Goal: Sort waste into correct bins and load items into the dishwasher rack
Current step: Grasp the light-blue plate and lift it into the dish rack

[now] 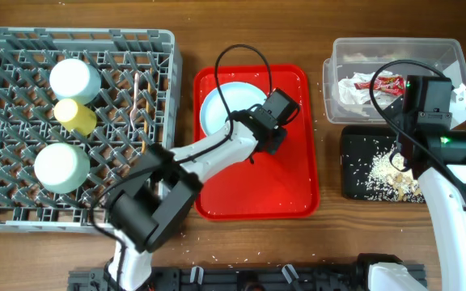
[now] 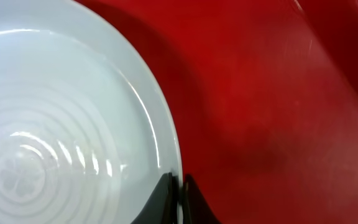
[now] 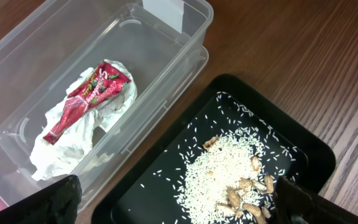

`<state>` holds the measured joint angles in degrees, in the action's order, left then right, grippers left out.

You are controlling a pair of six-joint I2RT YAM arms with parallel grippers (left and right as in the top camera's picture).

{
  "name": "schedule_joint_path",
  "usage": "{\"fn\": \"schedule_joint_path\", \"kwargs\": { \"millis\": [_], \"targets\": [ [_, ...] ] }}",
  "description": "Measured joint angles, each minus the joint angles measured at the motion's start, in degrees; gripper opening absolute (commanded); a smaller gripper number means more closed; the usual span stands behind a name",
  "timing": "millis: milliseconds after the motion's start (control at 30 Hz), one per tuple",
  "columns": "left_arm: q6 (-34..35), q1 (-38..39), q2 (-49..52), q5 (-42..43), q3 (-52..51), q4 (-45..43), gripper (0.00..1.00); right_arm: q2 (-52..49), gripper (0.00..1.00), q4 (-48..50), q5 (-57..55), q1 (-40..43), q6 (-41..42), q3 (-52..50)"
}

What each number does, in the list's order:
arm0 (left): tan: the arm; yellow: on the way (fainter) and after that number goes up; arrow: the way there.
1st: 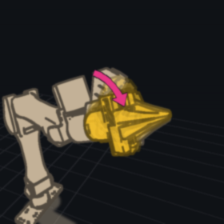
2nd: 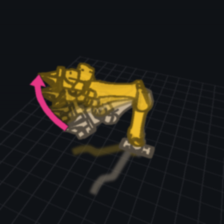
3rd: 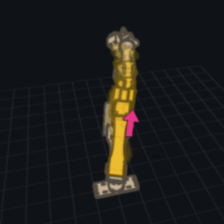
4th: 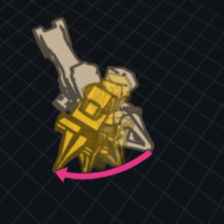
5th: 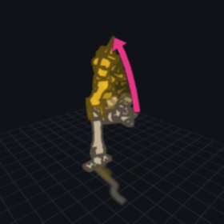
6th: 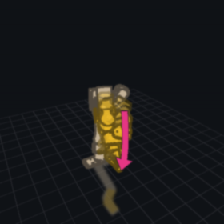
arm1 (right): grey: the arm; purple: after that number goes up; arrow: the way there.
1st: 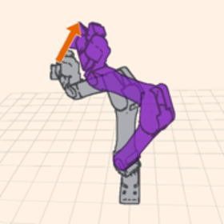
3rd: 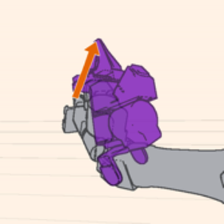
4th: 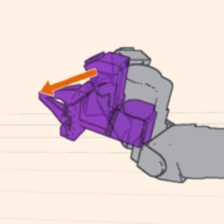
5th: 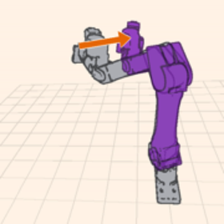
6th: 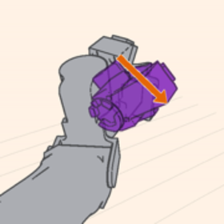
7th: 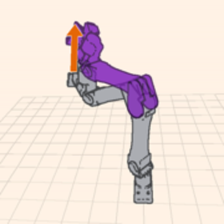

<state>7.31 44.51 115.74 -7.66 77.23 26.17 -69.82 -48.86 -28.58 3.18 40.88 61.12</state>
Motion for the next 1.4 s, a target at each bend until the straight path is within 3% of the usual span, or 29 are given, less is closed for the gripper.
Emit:
{"fn": "schedule_joint_path", "kwargs": {
  "millis": [200,300,400,633,733,900,1133,1200,1233,1267,1300,1333,1400],
  "targets": [
    [6.4,-2.9,-19.5,7.3,0.0,5.1,0.04,0.0,1.0,0.0,0.0,0.0,0.0,0.0],
    [7.2,-10.9,-30.8,14.4,0.0,7.0,0.04,0.0,1.0,0.0,0.0,0.0,0.0,0.0],
    [7.6,-20.9,-35.3,21.1,0.0,8.4,0.04,0.0,1.0,0.0,0.0,0.0,0.0,0.0],
    [7.8,-44.5,-35.8,46.4,0.0,8.6,0.04,0.0,1.0,0.0,0.0,0.0,0.0,0.0],
    [7.9,-50.6,-34.6,57.0,0.0,8.6,0.04,0.0,1.0,0.0,0.0,0.0,0.0,0.0],
    [8.1,-53.4,-26.7,68.7,0.0,7.4,0.04,0.0,1.0,0.0,0.0,0.0,0.0,0.0],
    [8.1,-59.0,-21.4,72.3,0.0,4.3,0.04,0.0,0.99,0.0,0.0,0.0,0.0,0.0],
    [8.1,-59.7,-21.4,72.3,0.0,4.5,0.34,0.0,1.0,0.0,0.0,0.0,0.0,0.0],
    [8.3,-59.7,-21.4,72.4,0.0,4.5,0.23,0.0,1.0,0.0,0.0,0.0,0.0,0.0],
    [8.3,-59.7,-21.4,72.6,0.0,4.6,0.22,0.0,1.0,0.0,0.0,0.0,0.0,0.0],
    [8.4,-59.7,-21.4,72.7,0.0,4.7,0.25,0.0,1.0,0.0,0.0,0.0,0.0,0.0],
    [8.5,-59.7,-21.4,72.8,0.0,4.7,0.34,0.0,1.0,0.0,0.0,0.0,0.0,0.0],
    [8.4,-59.7,-21.4,72.9,0.0,4.9,0.33,0.0,1.0,0.0,0.0,0.0,0.0,0.0]
  ]
}}
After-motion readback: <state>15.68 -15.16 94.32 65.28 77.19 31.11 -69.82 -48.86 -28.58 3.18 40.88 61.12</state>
